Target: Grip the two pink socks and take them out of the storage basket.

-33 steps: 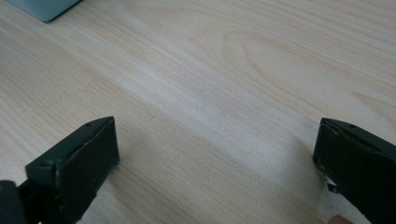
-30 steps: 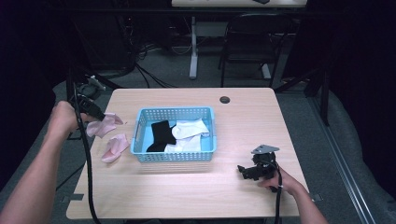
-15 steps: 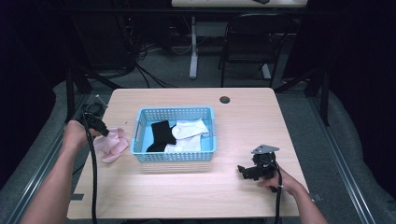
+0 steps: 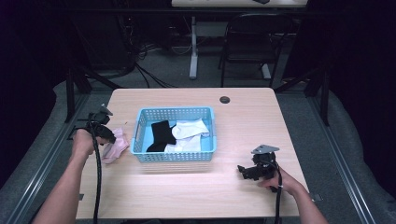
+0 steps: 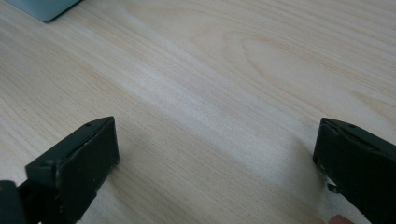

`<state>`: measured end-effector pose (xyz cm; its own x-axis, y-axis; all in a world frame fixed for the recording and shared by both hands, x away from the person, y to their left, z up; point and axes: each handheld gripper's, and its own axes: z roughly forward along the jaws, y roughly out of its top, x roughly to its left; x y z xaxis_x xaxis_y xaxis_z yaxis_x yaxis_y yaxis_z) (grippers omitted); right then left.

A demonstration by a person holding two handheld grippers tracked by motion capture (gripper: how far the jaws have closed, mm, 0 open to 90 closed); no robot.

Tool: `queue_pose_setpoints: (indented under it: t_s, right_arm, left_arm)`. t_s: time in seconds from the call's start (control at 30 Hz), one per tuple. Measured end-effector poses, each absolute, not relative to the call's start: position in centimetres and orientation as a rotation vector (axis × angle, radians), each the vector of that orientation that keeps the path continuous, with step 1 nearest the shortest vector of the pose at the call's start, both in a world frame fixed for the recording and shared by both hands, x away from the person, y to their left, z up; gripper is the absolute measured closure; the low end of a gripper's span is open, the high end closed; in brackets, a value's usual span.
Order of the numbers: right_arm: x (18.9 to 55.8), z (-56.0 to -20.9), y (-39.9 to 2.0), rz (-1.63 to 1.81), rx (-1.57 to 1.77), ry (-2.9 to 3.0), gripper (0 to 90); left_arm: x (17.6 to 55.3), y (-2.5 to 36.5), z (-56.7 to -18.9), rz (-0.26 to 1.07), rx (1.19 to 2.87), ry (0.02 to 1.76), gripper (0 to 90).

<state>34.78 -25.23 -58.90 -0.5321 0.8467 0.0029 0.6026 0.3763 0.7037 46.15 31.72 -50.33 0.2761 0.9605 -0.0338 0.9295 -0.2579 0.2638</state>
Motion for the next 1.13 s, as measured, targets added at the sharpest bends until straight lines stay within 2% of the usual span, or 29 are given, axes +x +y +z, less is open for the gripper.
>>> queue_pose_setpoints:
  t_s: [0.13, 0.37, 0.5, 0.83, 1.13]
  right_arm:
    - [34.8, -58.9, -25.2, 0.941, 1.263, 2.283, 0.0]
    - [34.8, -58.9, -25.2, 0.938, 1.267, 2.284, 0.0]
    - [34.8, -58.9, -25.2, 0.941, 1.264, 2.282, 0.0]
    - [34.8, -58.9, -25.2, 0.938, 1.267, 2.284, 0.0]
    - [34.8, -58.9, -25.3, 0.939, 1.262, 2.287, 0.0]
  left_arm:
    - [45.0, 31.6, -49.0, 0.269, 2.291, 1.73, 39.1]
    - [42.3, 31.4, -46.8, 0.326, 2.235, 1.655, 15.0]
    - [40.5, 31.2, -46.5, 0.287, 2.228, 1.612, 7.9]
    - [36.0, 30.7, -48.7, 0.296, 2.224, 1.576, 0.4]
    - [33.4, 32.1, -52.5, 0.373, 2.057, 1.601, 0.4]
